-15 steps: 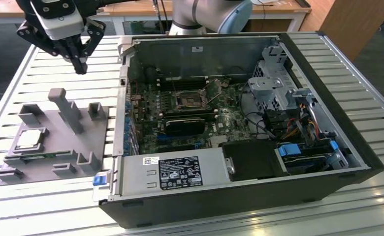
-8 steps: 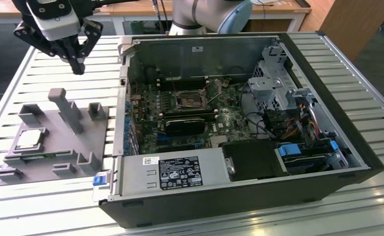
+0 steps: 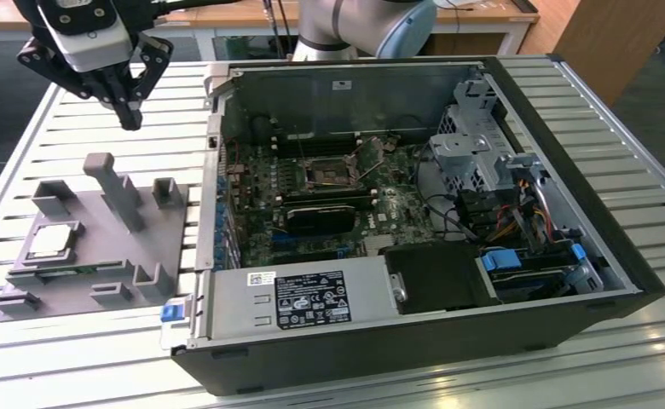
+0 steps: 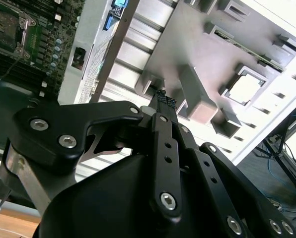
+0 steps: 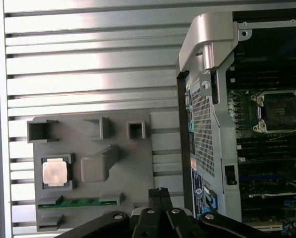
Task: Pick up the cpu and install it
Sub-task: 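Reach for the cpu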
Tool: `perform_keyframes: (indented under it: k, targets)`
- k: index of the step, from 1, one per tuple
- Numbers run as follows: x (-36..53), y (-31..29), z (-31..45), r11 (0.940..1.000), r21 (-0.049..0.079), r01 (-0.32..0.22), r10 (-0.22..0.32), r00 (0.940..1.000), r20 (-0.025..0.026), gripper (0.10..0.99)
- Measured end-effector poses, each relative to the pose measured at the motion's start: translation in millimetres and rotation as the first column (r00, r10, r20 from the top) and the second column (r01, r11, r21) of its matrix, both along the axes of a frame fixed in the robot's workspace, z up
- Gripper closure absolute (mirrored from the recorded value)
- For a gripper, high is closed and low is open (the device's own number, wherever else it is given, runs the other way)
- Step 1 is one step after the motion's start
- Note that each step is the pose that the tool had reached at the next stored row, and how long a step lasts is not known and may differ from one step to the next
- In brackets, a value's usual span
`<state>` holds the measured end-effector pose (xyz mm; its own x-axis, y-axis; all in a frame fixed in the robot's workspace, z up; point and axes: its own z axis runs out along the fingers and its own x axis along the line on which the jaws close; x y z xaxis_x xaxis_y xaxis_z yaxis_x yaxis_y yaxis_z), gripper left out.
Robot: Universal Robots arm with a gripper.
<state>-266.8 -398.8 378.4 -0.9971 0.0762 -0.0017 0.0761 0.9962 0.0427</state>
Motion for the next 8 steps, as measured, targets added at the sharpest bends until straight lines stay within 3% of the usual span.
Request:
perform_keyframes:
  k: [8]
  targets:
    - [-5.1,0.0,-0.8,1.0,0.0,0.0,0.0,1.0,-0.0025,0.98]
